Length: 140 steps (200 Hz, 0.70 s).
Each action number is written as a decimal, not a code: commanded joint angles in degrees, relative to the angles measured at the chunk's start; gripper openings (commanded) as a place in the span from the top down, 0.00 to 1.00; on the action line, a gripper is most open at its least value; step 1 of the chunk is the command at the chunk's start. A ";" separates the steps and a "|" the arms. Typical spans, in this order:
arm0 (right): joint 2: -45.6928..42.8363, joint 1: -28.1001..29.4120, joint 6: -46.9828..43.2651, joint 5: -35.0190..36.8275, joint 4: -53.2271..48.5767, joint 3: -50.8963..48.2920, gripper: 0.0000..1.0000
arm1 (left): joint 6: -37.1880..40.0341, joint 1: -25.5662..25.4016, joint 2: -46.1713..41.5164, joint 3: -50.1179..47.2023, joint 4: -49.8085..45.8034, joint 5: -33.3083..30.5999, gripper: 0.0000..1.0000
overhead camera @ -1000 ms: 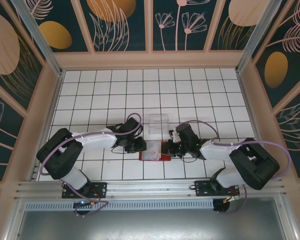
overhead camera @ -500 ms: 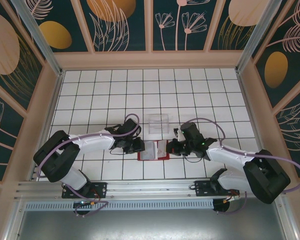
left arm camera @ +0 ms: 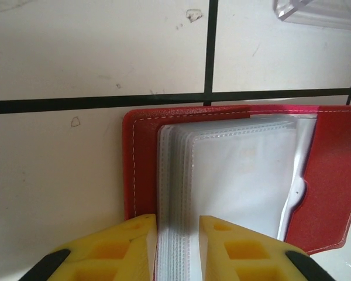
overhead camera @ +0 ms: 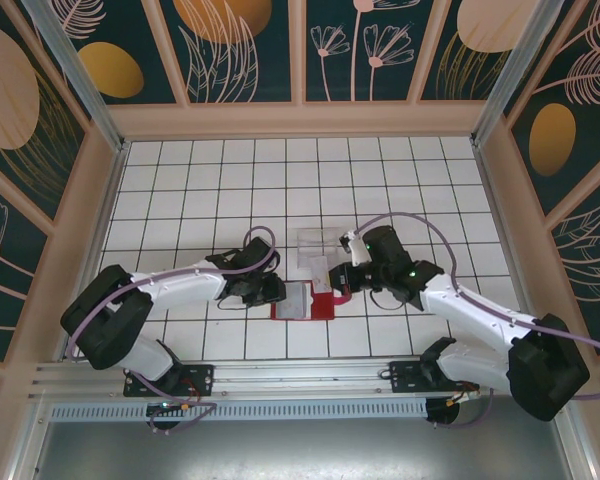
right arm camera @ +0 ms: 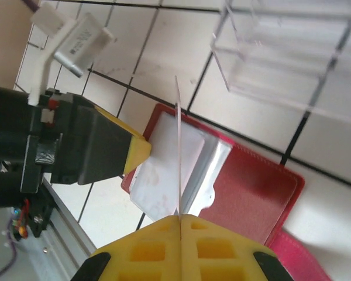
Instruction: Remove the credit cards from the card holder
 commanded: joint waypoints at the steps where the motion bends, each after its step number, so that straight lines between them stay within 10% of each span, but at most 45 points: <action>1: 0.10 -0.47 -13.29 2.17 -4.47 4.02 1.00 | 0.14 0.12 -2.73 0.61 -0.11 -2.35 0.73; 140: 16.81 -3.49 -63.56 17.73 -25.49 30.30 1.00 | -0.14 0.14 -9.29 -3.92 5.58 -3.97 0.70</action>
